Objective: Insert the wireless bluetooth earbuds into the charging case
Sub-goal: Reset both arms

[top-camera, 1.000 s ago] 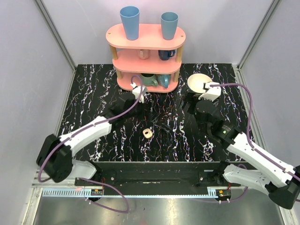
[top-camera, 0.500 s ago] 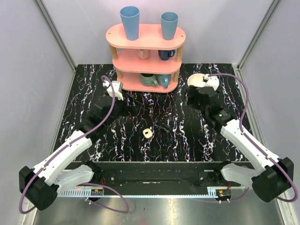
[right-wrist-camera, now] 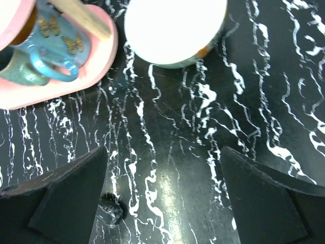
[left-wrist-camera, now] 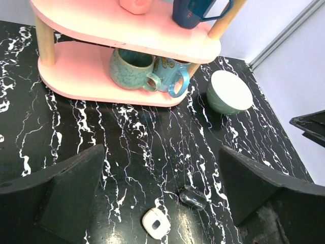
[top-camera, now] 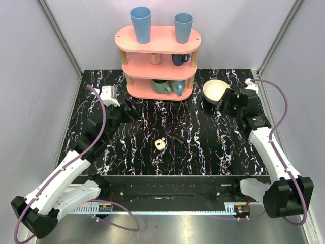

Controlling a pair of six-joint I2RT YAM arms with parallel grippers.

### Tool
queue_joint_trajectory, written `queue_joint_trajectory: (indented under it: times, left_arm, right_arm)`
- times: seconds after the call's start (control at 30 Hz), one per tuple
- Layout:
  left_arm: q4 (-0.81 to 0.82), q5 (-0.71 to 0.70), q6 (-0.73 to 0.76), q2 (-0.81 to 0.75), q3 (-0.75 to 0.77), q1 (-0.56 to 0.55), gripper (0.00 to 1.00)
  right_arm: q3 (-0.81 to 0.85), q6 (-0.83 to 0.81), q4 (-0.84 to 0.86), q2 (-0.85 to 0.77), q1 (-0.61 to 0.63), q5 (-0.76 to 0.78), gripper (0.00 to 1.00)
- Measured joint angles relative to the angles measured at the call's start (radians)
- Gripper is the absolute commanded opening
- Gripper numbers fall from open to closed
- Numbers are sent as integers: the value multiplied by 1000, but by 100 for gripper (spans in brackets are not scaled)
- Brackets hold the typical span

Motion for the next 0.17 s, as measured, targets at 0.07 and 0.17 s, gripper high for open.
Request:
queue_joint_trajectory:
  times: [0.07,0.17]
  left_arm:
    - [-8,-16,7,-10,-1,0,99]
    - [-14,-41,17,-24,-5,0,99]
  right_arm:
    - [-12,16,0,0,-63,-41,100]
    - [-46,29,3,-4,-112,-29,100]
